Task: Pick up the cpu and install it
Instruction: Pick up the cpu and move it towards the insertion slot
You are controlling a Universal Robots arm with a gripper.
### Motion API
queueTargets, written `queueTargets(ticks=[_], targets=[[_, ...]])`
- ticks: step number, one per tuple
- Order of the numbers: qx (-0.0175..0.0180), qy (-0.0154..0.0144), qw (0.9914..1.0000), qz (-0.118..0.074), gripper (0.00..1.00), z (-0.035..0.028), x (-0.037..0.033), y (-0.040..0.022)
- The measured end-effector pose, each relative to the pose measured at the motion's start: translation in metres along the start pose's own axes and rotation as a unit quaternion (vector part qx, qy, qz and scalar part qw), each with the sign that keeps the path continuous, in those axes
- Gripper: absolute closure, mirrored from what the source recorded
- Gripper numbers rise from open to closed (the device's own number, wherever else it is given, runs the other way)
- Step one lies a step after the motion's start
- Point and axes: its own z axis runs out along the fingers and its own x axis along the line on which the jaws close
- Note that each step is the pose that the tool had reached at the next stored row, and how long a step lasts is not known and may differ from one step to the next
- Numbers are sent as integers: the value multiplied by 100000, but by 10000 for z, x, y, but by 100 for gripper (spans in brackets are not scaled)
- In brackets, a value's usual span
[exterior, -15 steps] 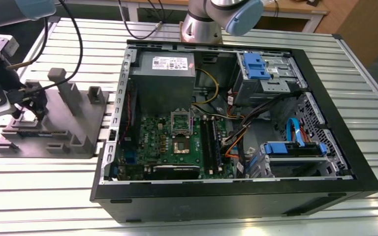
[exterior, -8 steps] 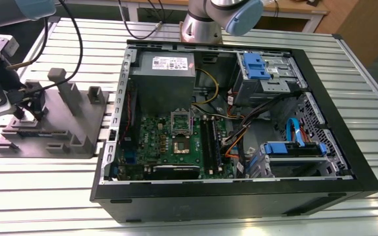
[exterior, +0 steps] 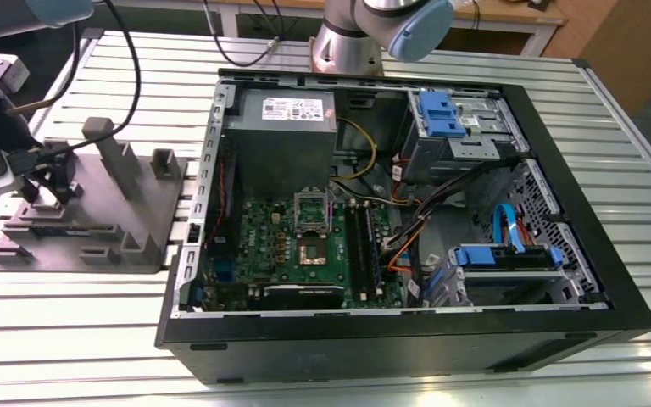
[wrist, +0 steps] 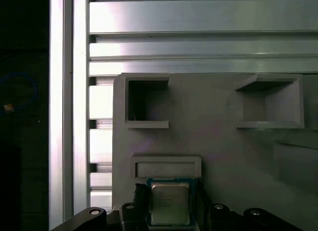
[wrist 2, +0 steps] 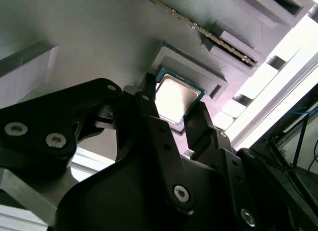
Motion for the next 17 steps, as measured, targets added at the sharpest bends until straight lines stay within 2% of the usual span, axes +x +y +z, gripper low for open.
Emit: queueTargets(ticks=[9, 17], targets=[[-1, -5, 100000, -1, 53, -143, -1, 7], [-2, -1, 100000, 0, 53, -150, 0, 8]])
